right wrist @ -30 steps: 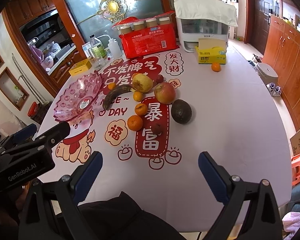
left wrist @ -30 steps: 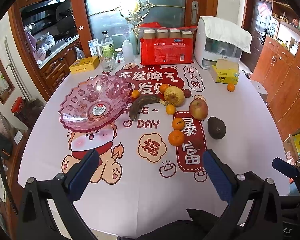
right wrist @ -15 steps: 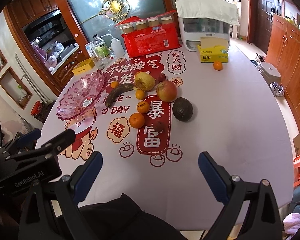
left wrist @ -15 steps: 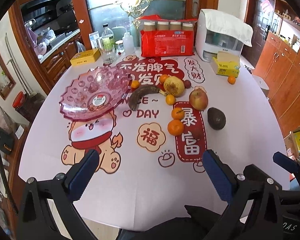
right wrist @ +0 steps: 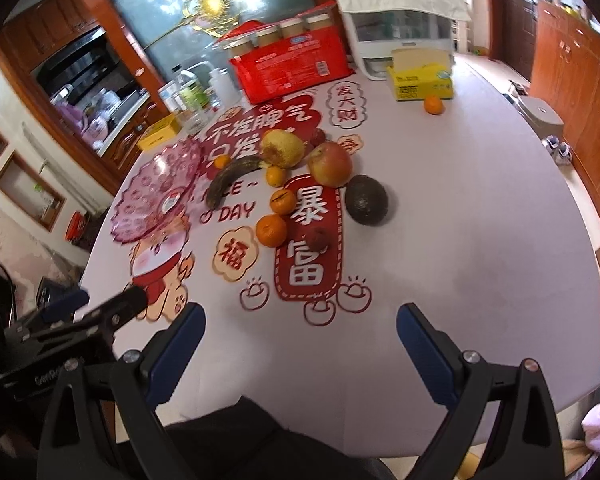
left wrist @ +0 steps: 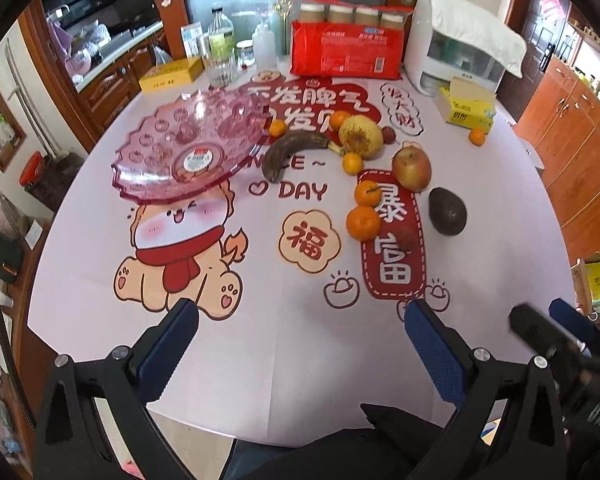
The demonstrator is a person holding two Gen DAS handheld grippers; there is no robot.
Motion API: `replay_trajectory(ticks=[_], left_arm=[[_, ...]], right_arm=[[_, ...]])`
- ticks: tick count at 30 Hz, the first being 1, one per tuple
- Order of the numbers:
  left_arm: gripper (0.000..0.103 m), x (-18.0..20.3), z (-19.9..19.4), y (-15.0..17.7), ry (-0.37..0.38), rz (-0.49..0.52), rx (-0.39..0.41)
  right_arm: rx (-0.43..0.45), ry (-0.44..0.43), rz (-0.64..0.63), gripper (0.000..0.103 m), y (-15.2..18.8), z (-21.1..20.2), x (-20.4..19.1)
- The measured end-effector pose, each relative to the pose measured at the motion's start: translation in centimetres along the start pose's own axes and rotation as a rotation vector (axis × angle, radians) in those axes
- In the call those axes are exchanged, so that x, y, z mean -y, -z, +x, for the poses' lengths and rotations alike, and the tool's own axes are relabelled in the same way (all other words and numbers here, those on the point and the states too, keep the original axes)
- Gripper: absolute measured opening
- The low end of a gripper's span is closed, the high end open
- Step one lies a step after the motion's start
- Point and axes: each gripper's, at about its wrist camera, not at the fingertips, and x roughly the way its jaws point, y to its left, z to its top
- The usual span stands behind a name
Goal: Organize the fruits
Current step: 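Grasp the orange with the left tool while the right tool grasps the small red fruit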
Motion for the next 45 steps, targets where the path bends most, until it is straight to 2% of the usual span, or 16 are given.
replay_trajectory(ticks=[6,11,14,21,23,31,35,40,45], left_arm=[[0.102,-1.1,2.7,-1.8,0.013,-0.005,-0.069],[0.102,-1.0,5.6,-4.3,0.072,0.004,-0.142],[0.102,-0.4,7.3,-5.6,0.077,0.018,-0.175],[0.102,0.9,11.3,-8.1,0.101,0.039,-0.245],[0.1,1.6,12.6,-8.7,0.113,0.051,-0.267],[0.09,5.2,18.0,-9.5,0.161,0.112,-0.381],[0.081,6.5,20.5,-9.6,0.16,0.133,-0.429],[0.075,7.5,22.8,-9.6,0.147,0.139,-0.476],[0.065,8.4,24.1,-10.0,0.139,0.151,-0.479]], right_arm=[[0.02,0.038,-0.001,0.097,-1.8,2.1,0.9],[0.071,0.049,-0.121,0.097,-3.3,4.0,0.3],[0.127,-0.007,-0.182,0.096,-3.8,4.8,0.0],[0.182,-0.002,-0.344,0.093,-3.4,8.5,-1.3],[0.162,0.011,-0.368,0.09,-3.2,10.1,-1.3],[0.051,0.048,-0.378,0.067,-2.3,15.9,-0.2],[0.015,0.036,-0.382,0.054,-2.2,17.4,0.1],[0.013,0.022,-0.396,0.05,-2.1,18.4,0.2],[-0.006,-0.003,-0.389,0.044,-2.2,19.4,0.5]])
